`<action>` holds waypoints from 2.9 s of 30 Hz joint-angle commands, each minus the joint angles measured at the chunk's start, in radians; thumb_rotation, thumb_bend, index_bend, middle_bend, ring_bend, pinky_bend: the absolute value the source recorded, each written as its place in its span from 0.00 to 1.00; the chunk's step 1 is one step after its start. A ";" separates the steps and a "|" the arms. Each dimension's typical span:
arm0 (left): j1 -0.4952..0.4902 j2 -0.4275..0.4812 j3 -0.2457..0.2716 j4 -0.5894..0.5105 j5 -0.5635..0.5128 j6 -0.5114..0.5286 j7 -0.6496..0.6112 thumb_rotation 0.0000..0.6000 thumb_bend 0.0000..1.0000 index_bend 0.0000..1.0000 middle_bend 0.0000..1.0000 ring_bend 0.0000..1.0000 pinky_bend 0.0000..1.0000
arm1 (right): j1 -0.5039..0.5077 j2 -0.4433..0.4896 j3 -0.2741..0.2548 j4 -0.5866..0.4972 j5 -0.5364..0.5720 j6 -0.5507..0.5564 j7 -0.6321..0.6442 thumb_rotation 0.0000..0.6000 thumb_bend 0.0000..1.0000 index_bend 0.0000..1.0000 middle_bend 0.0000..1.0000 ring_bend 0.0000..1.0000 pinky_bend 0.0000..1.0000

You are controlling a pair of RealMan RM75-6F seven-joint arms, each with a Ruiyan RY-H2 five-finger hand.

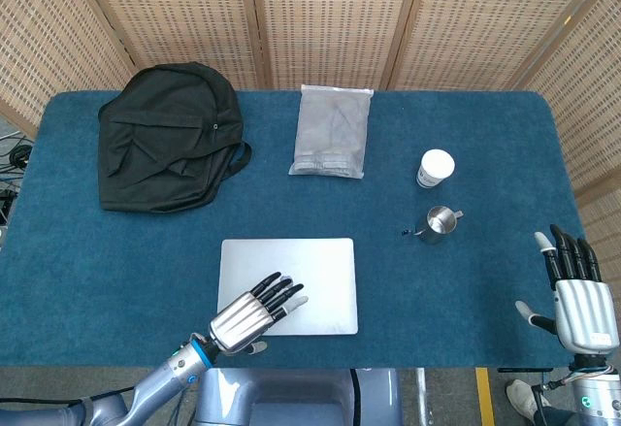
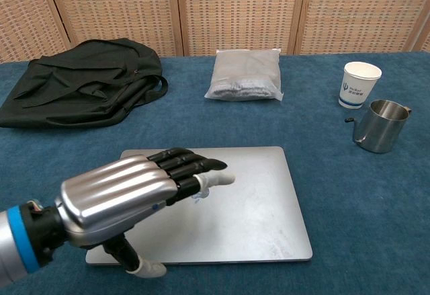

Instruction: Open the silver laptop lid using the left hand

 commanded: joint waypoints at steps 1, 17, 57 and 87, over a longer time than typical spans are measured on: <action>-0.027 -0.058 -0.025 0.017 -0.053 -0.042 0.085 1.00 0.00 0.00 0.00 0.00 0.00 | 0.000 0.005 0.002 0.003 0.003 -0.002 0.014 1.00 0.00 0.00 0.00 0.00 0.00; -0.080 -0.158 -0.053 0.068 -0.181 -0.071 0.232 1.00 0.00 0.00 0.00 0.00 0.00 | 0.001 0.013 0.005 0.007 0.011 -0.008 0.044 1.00 0.00 0.00 0.00 0.00 0.00; -0.082 -0.242 -0.166 0.004 -0.449 0.136 0.553 1.00 0.45 0.00 0.00 0.00 0.00 | -0.001 0.020 0.006 0.011 0.012 -0.009 0.081 1.00 0.00 0.00 0.00 0.00 0.00; -0.309 -0.224 -0.332 0.125 -0.683 0.103 0.516 1.00 0.45 0.00 0.00 0.00 0.00 | 0.274 -0.064 -0.084 0.176 -0.204 -0.345 0.443 1.00 0.66 0.21 0.16 0.07 0.20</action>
